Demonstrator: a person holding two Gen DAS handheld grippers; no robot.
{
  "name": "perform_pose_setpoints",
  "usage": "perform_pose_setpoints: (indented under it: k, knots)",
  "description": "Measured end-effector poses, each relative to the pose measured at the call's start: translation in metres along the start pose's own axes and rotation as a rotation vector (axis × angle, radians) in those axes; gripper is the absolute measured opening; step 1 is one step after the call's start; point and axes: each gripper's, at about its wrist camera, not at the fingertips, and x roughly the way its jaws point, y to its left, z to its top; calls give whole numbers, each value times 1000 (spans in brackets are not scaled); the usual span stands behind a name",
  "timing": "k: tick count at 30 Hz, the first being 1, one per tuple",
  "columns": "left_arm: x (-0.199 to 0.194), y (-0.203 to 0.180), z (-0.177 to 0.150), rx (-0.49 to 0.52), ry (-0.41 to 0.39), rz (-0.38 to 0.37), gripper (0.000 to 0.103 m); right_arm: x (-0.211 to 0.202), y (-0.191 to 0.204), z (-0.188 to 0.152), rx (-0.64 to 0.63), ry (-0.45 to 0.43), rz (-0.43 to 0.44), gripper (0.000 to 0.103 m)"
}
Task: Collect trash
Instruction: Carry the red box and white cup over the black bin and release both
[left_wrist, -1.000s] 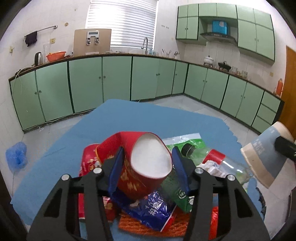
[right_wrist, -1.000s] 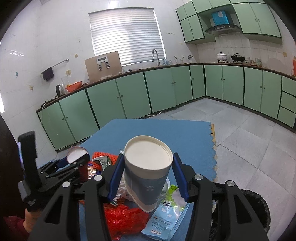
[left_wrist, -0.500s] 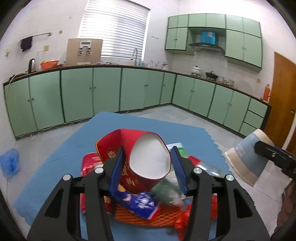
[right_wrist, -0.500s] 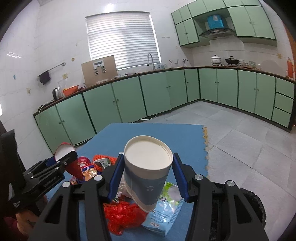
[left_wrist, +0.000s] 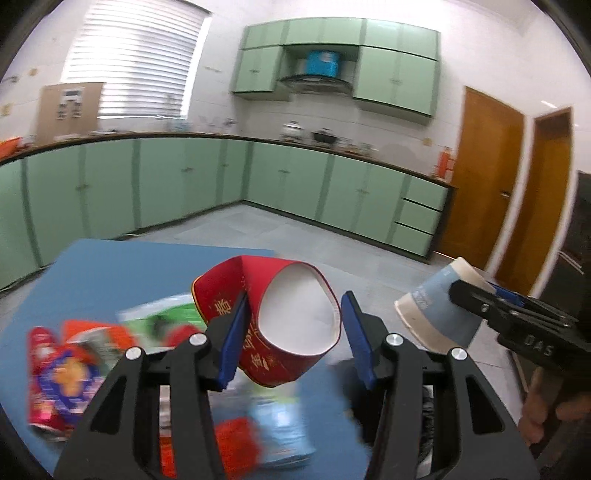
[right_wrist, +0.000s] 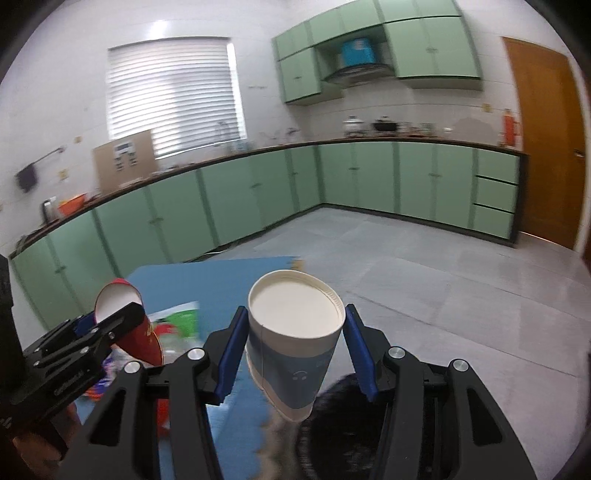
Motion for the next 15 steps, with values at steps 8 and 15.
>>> perform_pose_setpoints:
  k: [8, 15]
  knots:
    - [74, -69, -32, 39, 103, -172, 48, 1, -68, -17, 46, 38, -185, 52]
    - [126, -99, -68, 51, 204, -259, 49, 17, -115, -41, 109, 100, -246, 52]
